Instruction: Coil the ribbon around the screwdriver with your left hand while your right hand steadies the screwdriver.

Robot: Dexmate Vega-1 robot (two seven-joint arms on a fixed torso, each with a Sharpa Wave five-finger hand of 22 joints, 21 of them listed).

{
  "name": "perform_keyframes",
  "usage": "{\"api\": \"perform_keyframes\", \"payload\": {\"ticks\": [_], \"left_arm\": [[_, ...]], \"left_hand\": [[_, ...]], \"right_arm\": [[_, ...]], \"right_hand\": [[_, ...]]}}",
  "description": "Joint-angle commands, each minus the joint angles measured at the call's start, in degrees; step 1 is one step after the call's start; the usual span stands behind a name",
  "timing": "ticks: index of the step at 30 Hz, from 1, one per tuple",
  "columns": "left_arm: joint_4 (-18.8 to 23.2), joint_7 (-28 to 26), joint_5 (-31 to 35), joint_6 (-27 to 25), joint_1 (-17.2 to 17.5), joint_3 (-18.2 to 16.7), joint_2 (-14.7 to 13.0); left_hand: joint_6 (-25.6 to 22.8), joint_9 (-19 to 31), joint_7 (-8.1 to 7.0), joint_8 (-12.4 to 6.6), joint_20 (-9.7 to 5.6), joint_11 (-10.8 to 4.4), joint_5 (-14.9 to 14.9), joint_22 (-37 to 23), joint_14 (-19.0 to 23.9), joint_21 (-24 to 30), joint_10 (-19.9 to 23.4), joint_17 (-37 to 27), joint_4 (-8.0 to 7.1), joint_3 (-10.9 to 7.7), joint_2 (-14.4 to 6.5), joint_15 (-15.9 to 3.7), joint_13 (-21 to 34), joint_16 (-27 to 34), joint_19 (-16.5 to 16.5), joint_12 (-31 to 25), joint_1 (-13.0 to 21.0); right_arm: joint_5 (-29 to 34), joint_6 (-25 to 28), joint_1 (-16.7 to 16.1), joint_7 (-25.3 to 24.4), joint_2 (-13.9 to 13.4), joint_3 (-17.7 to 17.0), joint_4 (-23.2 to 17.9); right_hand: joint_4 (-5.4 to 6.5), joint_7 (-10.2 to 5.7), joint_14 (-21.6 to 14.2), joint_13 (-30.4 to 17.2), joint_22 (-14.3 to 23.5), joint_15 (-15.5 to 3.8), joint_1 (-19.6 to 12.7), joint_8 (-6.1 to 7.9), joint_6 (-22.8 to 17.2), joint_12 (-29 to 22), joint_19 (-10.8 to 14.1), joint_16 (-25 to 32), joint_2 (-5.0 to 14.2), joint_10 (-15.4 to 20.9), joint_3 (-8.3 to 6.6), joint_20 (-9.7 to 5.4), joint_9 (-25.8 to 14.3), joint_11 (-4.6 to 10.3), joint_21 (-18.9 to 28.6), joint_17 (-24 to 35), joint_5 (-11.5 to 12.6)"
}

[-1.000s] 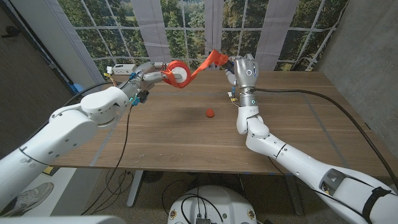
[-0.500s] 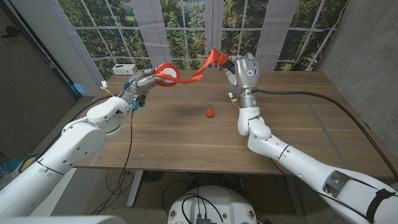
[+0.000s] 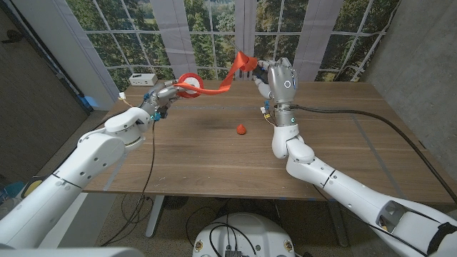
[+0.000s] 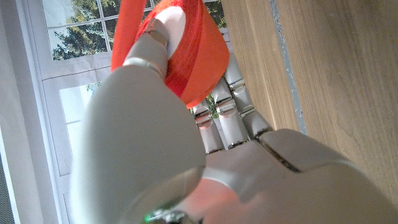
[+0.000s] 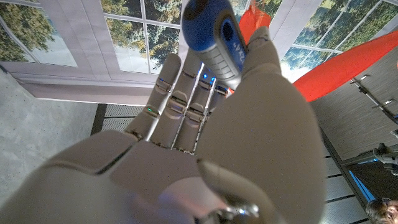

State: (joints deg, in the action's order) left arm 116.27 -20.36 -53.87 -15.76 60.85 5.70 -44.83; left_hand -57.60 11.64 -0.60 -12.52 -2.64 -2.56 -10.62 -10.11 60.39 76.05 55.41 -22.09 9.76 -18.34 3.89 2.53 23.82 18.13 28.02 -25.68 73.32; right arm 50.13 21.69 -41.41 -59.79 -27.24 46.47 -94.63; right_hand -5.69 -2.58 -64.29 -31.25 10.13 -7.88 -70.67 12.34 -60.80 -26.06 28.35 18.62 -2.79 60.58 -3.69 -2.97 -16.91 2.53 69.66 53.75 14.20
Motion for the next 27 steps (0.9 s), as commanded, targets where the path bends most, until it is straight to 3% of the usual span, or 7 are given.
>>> {"api": "perform_keyframes", "payload": {"ticks": [1,4,5,14,27], "left_arm": [[-1.28,-2.00,-0.11,-4.29,-6.74,2.20,-0.80],[-2.06,-0.85,-1.20,-6.06,-9.12,2.75,-1.14],[-2.56,-0.58,-1.18,-7.25,-10.82,3.53,-1.35],[-2.21,-1.69,0.22,-10.91,-16.41,6.17,-1.57],[0.13,-2.59,0.64,-17.84,-24.53,7.79,-2.52]], "left_hand": [[-4.82,3.90,4.02,-0.16,-1.50,-1.09,-0.45,-0.06,15.62,0.29,1.68,-22.07,-0.40,-0.86,-7.66,-16.03,15.18,0.41,0.18,0.23,7.14],[-4.80,3.91,3.90,-0.14,-1.47,-1.15,-0.45,-0.06,15.64,0.30,1.69,-22.12,-0.40,-0.86,-7.66,-16.03,15.18,0.37,0.18,0.31,7.15],[-4.80,3.91,3.94,-0.13,-1.44,-1.19,-0.45,-0.05,15.65,0.29,1.69,-22.16,-0.40,-0.86,-7.67,-16.02,15.16,0.36,0.18,0.36,7.15],[-5.00,3.92,4.01,-0.15,-1.44,-1.26,-0.45,-0.05,15.71,0.28,1.75,-22.21,-0.41,-0.84,-7.67,-16.03,15.37,0.16,0.14,0.46,7.16],[-5.01,3.91,4.11,-0.09,-1.40,-1.17,-0.44,-0.05,15.84,0.29,1.92,-22.33,-0.42,-0.80,-7.66,-16.03,15.34,0.03,0.13,0.69,7.14]], "right_arm": [[2.14,-5.03,-0.49,-0.79,-0.54,1.23,-0.01],[3.06,-6.18,-0.54,0.62,-1.18,1.97,-0.63],[3.21,-7.46,-0.48,-1.00,-0.70,2.36,0.21],[6.31,-9.89,-0.05,-0.76,-1.27,3.50,-0.06],[10.02,-9.30,0.21,2.33,-1.27,4.91,1.08]], "right_hand": [[0.12,-2.87,-4.53,-0.84,0.10,-4.85,-10.57,0.24,-3.08,-0.31,-0.03,-0.22,10.62,0.41,0.00,-8.16,-0.19,0.16,0.28,0.24,0.24],[0.12,-2.87,-4.55,-0.87,0.10,-4.88,-10.58,0.23,-3.11,-0.29,-0.06,-0.24,10.63,0.46,0.01,-8.16,-0.17,0.10,0.29,0.27,0.25],[0.15,-2.93,-4.53,-0.86,0.10,-4.86,-10.54,0.22,-3.07,-0.23,-0.08,-0.27,10.63,0.41,0.03,-8.17,-0.18,-0.02,0.29,0.27,0.25],[0.20,-3.04,-4.47,-0.95,0.09,-4.87,-10.52,0.21,-3.03,-0.11,-0.23,-0.39,10.64,0.40,0.09,-8.23,-0.22,0.14,0.27,0.33,0.26],[0.16,-3.22,-4.48,-1.05,0.10,-4.91,-10.65,0.14,-2.98,0.02,-0.42,-0.50,10.63,0.52,0.13,-8.25,-0.18,0.12,0.28,0.42,0.29]]}}
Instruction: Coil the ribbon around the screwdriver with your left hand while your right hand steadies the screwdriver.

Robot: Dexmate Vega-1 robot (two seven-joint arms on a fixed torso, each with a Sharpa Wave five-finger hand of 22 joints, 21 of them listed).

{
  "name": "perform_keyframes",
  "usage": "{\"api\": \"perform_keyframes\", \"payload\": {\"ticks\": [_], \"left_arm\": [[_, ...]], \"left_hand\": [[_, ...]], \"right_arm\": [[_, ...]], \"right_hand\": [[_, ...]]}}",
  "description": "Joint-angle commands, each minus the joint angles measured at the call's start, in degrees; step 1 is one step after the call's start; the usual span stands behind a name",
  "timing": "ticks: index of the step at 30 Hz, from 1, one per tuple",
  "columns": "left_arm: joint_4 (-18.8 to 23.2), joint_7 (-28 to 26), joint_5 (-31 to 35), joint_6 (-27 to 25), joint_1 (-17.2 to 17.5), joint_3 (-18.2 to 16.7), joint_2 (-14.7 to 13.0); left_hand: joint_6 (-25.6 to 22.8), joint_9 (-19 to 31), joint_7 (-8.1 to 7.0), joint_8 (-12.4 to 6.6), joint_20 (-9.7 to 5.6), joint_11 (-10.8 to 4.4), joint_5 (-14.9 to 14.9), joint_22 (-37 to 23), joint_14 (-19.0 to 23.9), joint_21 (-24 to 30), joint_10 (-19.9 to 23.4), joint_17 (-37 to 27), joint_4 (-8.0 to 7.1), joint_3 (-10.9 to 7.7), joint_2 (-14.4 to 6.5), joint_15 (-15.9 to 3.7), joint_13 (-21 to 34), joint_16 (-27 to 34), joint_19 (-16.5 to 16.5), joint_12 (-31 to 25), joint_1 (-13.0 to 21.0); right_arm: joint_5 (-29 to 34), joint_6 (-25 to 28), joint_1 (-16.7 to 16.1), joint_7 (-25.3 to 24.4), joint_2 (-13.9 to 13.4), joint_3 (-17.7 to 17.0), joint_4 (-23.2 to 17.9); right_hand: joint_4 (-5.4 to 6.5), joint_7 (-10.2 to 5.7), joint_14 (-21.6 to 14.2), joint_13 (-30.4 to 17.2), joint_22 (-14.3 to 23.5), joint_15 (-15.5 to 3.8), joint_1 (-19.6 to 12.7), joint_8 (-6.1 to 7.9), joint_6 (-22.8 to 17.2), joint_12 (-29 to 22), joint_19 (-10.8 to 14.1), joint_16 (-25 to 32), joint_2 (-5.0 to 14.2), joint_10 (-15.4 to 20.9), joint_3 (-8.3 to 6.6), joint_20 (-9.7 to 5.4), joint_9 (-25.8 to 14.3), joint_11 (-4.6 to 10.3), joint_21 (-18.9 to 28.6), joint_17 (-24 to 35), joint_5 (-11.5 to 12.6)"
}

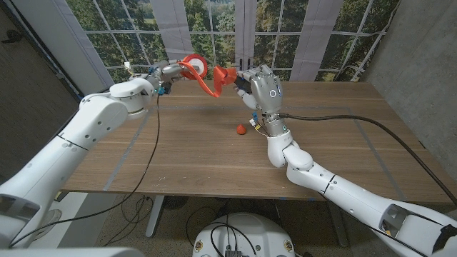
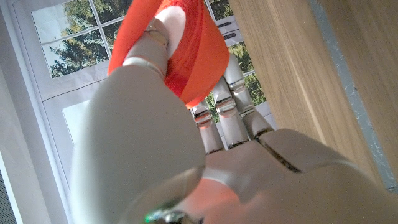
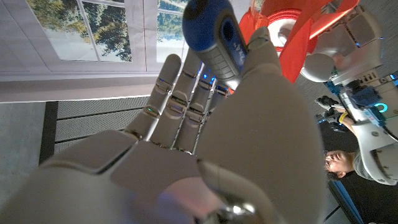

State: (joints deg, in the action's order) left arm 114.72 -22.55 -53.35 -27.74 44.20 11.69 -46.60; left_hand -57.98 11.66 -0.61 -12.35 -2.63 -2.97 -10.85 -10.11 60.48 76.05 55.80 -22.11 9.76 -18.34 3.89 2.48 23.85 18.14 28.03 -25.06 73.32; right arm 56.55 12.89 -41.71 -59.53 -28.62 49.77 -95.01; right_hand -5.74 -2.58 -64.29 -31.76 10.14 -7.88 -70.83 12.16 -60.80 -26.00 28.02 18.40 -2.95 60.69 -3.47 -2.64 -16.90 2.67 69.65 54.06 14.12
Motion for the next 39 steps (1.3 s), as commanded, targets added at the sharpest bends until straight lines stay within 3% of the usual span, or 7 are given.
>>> {"api": "perform_keyframes", "payload": {"ticks": [1,9,14,27,39], "left_arm": [[1.94,-0.75,0.07,-5.78,-8.14,1.67,-0.40],[4.50,-0.42,1.13,-7.75,-11.69,2.74,-0.49],[5.67,0.33,1.79,-9.86,-14.47,3.99,-0.71],[6.89,4.61,2.83,-9.11,-16.92,5.78,0.14],[8.99,11.20,2.66,-5.99,-16.57,6.39,-0.38]], "left_hand": [[-4.72,3.90,4.17,-0.29,-1.41,-0.72,-0.20,-0.05,15.80,0.30,1.49,-22.37,-0.41,-0.80,-7.66,-15.97,15.28,0.05,0.13,0.13,7.14],[-4.74,3.90,3.93,-0.25,-1.41,-0.67,-0.19,-0.06,15.79,0.33,1.57,-22.43,-0.40,-0.79,-7.66,-15.97,15.37,-0.09,0.15,0.24,7.17],[-4.66,3.90,4.01,-0.20,-1.43,-0.92,-0.19,-0.05,15.80,0.32,1.64,-22.47,-0.40,-0.76,-7.63,-15.98,15.48,-0.19,0.13,0.28,7.17],[-4.75,3.91,4.01,-0.18,-1.46,-0.90,-0.20,-0.04,15.93,0.30,1.74,-22.67,-0.42,-0.73,-7.66,-15.97,15.66,-0.31,0.09,0.46,7.15],[-4.66,3.92,4.04,-0.10,-1.44,-0.62,-0.20,-0.05,16.01,0.33,1.87,-22.78,-0.40,-0.69,-7.65,-15.97,15.59,-0.47,0.10,0.75,7.19]], "right_arm": [[3.52,-0.57,0.55,2.48,0.15,1.68,1.51],[4.43,1.49,1.38,6.61,0.80,2.86,3.37],[4.37,1.28,2.20,6.36,1.07,3.37,4.76],[4.27,2.81,3.34,7.39,1.75,4.29,6.84],[2.81,4.54,6.00,11.04,3.68,5.57,10.70]], "right_hand": [[0.22,-3.23,-4.47,-0.55,0.09,-4.91,-10.49,0.32,-2.98,-0.03,-0.10,-0.28,10.78,0.40,-0.08,-8.58,-0.18,0.04,0.28,0.11,0.37],[0.30,-3.20,-4.45,-0.65,0.10,-4.88,-10.40,0.38,-3.12,0.03,-0.21,-0.36,10.79,0.45,0.00,-8.57,-0.19,0.09,0.29,0.15,0.39],[0.28,-3.21,-4.55,-0.62,0.10,-4.96,-10.48,0.38,-3.17,0.10,-0.27,-0.35,10.82,0.61,0.00,-8.58,-0.18,-0.01,0.30,0.22,0.42],[0.35,-3.22,-4.54,-0.74,0.11,-4.91,-10.45,0.35,-3.15,0.25,-0.41,-0.48,10.83,0.60,0.09,-8.58,-0.17,0.05,0.34,0.28,0.46],[0.31,-3.19,-4.53,-0.85,0.11,-4.92,-10.56,0.31,-3.05,0.44,-0.52,-0.60,10.77,0.56,0.16,-8.57,-0.20,0.03,0.38,0.37,0.51]]}}
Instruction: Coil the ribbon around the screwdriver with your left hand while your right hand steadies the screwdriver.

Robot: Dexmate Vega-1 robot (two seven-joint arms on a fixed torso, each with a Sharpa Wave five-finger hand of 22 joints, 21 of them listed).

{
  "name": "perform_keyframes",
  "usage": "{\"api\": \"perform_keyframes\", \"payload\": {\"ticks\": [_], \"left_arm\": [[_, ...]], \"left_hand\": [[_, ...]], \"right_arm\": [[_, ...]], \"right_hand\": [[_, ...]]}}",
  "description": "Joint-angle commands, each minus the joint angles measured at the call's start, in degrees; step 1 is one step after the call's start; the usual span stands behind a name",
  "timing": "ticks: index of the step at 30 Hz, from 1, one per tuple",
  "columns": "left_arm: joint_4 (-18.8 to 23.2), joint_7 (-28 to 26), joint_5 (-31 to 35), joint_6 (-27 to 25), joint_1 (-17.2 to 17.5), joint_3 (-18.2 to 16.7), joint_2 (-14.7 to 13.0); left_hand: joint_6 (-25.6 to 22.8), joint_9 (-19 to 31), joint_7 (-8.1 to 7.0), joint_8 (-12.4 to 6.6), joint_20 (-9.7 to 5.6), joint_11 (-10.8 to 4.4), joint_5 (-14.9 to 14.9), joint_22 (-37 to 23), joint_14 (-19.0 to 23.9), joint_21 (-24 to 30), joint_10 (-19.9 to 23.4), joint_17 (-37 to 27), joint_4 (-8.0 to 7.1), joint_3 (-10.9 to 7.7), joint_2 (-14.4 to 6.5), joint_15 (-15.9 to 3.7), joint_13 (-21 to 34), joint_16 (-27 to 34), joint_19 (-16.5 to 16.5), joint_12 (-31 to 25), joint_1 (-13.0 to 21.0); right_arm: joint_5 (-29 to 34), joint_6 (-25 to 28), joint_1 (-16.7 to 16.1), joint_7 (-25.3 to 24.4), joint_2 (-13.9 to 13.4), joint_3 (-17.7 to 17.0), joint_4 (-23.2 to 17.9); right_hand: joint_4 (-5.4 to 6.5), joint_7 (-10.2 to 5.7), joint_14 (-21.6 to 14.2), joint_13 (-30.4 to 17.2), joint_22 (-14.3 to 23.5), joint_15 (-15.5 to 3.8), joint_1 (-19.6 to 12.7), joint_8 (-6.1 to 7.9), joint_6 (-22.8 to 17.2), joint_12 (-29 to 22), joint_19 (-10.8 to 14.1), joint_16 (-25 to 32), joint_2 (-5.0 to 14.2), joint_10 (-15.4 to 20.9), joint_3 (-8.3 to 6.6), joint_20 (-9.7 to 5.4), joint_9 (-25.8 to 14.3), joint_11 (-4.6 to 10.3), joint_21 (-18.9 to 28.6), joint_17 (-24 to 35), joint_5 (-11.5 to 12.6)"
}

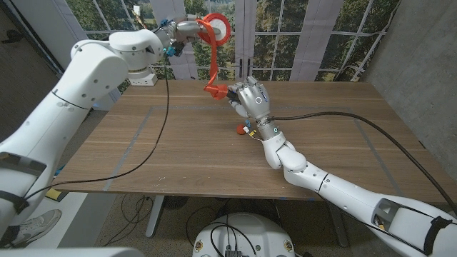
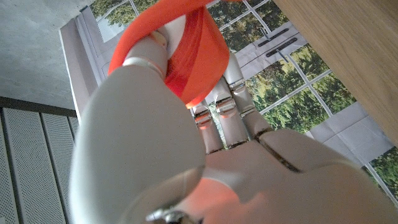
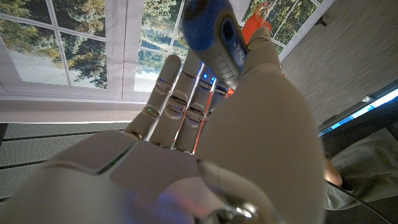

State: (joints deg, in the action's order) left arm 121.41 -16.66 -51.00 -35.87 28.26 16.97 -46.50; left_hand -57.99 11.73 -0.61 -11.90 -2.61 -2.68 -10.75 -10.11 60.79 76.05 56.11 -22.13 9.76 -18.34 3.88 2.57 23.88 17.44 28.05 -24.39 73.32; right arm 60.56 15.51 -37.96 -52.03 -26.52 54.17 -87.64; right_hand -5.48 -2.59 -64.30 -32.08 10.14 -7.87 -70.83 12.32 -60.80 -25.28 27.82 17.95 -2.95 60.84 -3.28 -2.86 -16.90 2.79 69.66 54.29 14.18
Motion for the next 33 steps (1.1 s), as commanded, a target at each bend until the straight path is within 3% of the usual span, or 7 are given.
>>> {"api": "perform_keyframes", "payload": {"ticks": [1,12,14,16,21,33], "left_arm": [[2.56,5.66,0.43,2.47,-0.41,1.19,-0.56],[3.35,9.53,-0.34,3.61,1.22,0.88,-2.00],[3.35,11.18,-0.20,3.36,1.16,1.18,-3.12],[3.52,11.20,0.18,2.34,1.15,1.74,-3.81],[2.36,12.97,-1.05,4.10,3.83,0.99,-4.10],[2.44,15.96,-1.72,6.18,9.35,-0.84,-7.97]], "left_hand": [[-4.81,3.85,3.99,-0.60,-1.47,-1.07,-0.30,-0.06,15.72,0.34,1.59,-22.80,-0.40,-0.68,-7.64,-16.06,15.54,0.23,0.09,0.12,7.19],[-4.79,3.86,4.08,-0.55,-1.44,-0.99,-0.31,-0.05,15.76,0.33,1.60,-22.85,-0.40,-0.66,-7.66,-16.06,15.75,0.02,0.07,0.30,7.21],[-4.85,3.86,4.07,-0.56,-1.45,-1.14,-0.31,-0.04,15.78,0.32,1.62,-22.89,-0.40,-0.64,-7.63,-16.07,15.86,0.01,0.06,0.28,7.20],[-4.79,3.86,4.00,-0.53,-1.44,-1.17,-0.31,-0.04,15.76,0.32,1.64,-22.87,-0.42,-0.63,-7.64,-16.06,15.91,-0.05,0.06,0.29,7.18],[-4.84,3.86,4.03,-0.54,-1.42,-0.91,-0.32,-0.05,15.83,0.34,1.73,-22.92,-0.41,-0.61,-7.64,-16.07,15.83,-0.08,0.07,0.40,7.19],[-4.83,3.87,4.03,-0.48,-1.50,-1.02,-0.34,-0.07,16.00,0.40,1.85,-23.02,-0.42,-0.54,-7.62,-16.07,15.90,-0.20,0.10,0.65,7.20]], "right_arm": [[-0.64,2.84,2.49,3.80,1.75,1.44,3.61],[-2.77,6.56,4.48,6.29,3.45,1.73,6.50],[-2.65,9.70,4.21,7.42,4.24,1.60,6.33],[-3.61,8.52,4.47,6.16,3.80,1.48,6.59],[-3.98,10.63,5.14,6.36,4.23,1.61,7.01],[-7.91,12.28,4.95,4.39,4.09,-0.45,5.96]], "right_hand": [[0.09,-3.18,-4.57,-0.56,0.11,-4.90,-10.53,0.17,-3.09,-0.30,-0.33,-0.14,10.83,0.43,-0.03,-8.35,-0.20,-0.10,0.39,0.15,0.45],[0.04,-3.18,-4.54,-0.64,0.13,-4.94,-10.66,0.14,-3.07,-0.19,-0.37,-0.25,10.81,0.46,0.00,-8.34,-0.19,-0.12,0.46,0.21,0.48],[0.04,-3.17,-4.59,-0.61,0.14,-4.95,-10.69,0.17,-3.12,-0.15,-0.36,-0.25,10.84,0.52,0.00,-8.31,-0.21,-0.15,0.50,0.23,0.49],[0.05,-3.19,-4.59,-0.57,0.14,-4.94,-10.68,0.18,-3.14,-0.11,-0.35,-0.26,10.84,0.54,0.01,-8.30,-0.21,-0.21,0.52,0.23,0.49],[0.08,-3.07,-4.68,-0.56,0.13,-4.92,-10.68,0.13,-3.07,-0.03,-0.35,-0.28,10.87,0.59,0.03,-8.26,-0.20,-0.16,0.56,0.27,0.50],[0.15,-2.95,-4.79,-0.67,0.10,-4.89,-10.64,0.19,-3.19,0.05,-0.39,-0.35,10.90,0.72,0.11,-8.23,-0.25,-0.23,0.63,0.34,0.51]]}}
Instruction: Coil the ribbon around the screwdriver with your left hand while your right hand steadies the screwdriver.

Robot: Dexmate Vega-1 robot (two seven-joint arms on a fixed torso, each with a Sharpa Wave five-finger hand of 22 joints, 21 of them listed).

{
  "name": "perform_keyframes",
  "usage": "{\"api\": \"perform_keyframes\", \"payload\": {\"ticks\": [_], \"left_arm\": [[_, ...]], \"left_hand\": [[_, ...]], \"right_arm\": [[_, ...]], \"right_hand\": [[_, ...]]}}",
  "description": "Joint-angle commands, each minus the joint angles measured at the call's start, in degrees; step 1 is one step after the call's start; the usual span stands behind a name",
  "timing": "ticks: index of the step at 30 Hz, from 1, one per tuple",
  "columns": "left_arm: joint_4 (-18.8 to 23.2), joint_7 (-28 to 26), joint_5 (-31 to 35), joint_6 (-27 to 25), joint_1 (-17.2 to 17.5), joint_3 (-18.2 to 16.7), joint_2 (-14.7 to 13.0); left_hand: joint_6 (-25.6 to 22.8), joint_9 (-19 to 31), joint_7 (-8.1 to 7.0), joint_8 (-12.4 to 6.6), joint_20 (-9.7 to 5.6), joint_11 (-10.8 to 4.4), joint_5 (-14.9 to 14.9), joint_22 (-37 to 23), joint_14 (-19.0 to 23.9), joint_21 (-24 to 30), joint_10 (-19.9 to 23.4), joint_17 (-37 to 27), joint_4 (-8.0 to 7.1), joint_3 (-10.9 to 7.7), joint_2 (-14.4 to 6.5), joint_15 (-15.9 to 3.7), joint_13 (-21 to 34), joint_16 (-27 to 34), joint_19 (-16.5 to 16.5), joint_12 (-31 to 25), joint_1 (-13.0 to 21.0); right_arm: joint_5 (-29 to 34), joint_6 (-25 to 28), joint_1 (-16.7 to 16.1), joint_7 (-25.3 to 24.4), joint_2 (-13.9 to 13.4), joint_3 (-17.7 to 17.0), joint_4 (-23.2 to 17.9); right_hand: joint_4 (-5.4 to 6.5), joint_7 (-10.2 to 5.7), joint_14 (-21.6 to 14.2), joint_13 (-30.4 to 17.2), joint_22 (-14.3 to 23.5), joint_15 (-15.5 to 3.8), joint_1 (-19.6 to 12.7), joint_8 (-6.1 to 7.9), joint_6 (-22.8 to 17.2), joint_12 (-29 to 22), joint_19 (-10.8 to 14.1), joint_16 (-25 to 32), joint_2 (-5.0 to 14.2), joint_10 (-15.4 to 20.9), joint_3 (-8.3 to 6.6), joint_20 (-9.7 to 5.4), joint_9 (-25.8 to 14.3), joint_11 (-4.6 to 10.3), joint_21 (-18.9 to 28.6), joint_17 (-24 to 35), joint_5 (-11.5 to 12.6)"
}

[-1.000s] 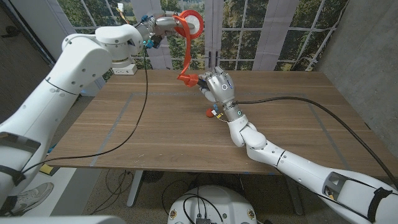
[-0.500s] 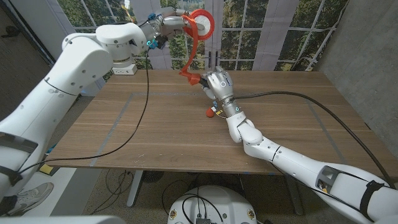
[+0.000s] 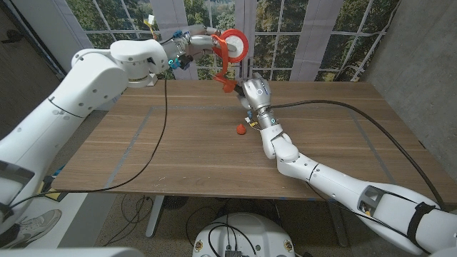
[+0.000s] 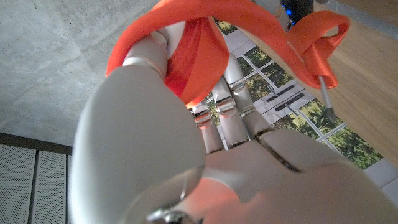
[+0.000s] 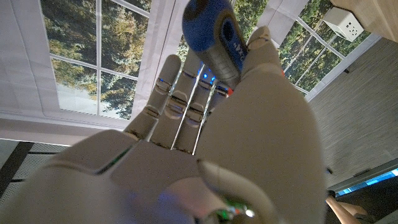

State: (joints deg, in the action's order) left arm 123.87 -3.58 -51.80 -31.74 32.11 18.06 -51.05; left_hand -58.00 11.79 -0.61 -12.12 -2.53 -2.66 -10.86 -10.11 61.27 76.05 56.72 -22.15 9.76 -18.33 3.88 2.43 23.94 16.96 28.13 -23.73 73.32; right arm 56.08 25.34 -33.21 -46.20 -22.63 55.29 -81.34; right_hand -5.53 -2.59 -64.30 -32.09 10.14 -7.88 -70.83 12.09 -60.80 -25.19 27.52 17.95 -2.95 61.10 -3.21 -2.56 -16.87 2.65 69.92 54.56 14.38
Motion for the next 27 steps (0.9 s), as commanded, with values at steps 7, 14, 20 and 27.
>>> {"api": "perform_keyframes", "payload": {"ticks": [7,14,20,27], "left_arm": [[1.88,0.21,0.77,3.78,10.30,-4.37,-6.12],[2.84,-2.82,3.92,7.87,15.55,-6.90,-7.13],[3.33,-5.13,5.01,8.65,18.86,-8.78,-7.65],[1.77,-5.82,3.76,8.31,20.32,-9.67,-6.84]], "left_hand": [[-4.87,3.82,4.04,-0.26,-1.55,-1.02,-0.24,-0.06,15.46,0.40,1.16,-23.04,-0.42,-0.54,-7.66,-15.93,15.95,0.16,0.02,0.11,7.21],[-4.91,3.82,4.07,-0.26,-1.56,-1.13,-0.25,-0.05,15.46,0.38,1.22,-23.05,-0.46,-0.52,-7.68,-15.93,16.09,0.05,-0.02,0.16,7.16],[-4.82,3.81,4.07,-0.21,-1.65,-1.21,-0.23,-0.03,15.52,0.32,1.23,-23.09,-0.48,-0.48,-7.69,-15.94,16.13,-0.02,-0.09,0.28,7.10],[-4.83,3.81,4.03,-0.19,-1.61,-1.03,-0.22,-0.02,15.43,0.26,1.27,-23.03,-0.47,-0.46,-7.69,-15.94,16.20,-0.20,-0.14,0.39,7.08]], "right_arm": [[-4.44,4.61,-0.07,-2.16,0.44,-2.52,-1.80],[-6.29,4.42,-0.28,-2.93,0.40,-3.35,-2.57],[-6.06,4.99,-0.18,-3.00,-0.17,-3.14,-2.83],[-6.57,3.98,-0.65,-3.79,-1.12,-3.60,-3.84]], "right_hand": [[0.16,-2.96,-4.82,-0.68,0.09,-4.91,-10.72,0.42,-3.26,0.00,-0.09,-0.39,10.85,0.56,0.07,-8.52,-0.26,-0.12,0.39,0.11,0.32],[0.25,-2.91,-4.93,-0.61,0.09,-4.84,-10.65,0.39,-3.29,0.11,-0.03,-0.41,10.91,0.70,0.12,-8.47,-0.22,-0.28,0.46,0.15,0.34],[0.22,-2.77,-5.07,-0.42,0.09,-4.89,-10.69,0.35,-3.29,0.25,0.07,-0.42,10.90,0.83,0.12,-8.41,-0.17,-0.29,0.54,0.17,0.35],[0.19,-2.72,-5.17,-0.44,0.08,-4.90,-10.76,0.34,-3.36,0.28,0.16,-0.45,10.88,0.97,0.12,-8.40,-0.12,-0.23,0.61,0.20,0.36]]}}
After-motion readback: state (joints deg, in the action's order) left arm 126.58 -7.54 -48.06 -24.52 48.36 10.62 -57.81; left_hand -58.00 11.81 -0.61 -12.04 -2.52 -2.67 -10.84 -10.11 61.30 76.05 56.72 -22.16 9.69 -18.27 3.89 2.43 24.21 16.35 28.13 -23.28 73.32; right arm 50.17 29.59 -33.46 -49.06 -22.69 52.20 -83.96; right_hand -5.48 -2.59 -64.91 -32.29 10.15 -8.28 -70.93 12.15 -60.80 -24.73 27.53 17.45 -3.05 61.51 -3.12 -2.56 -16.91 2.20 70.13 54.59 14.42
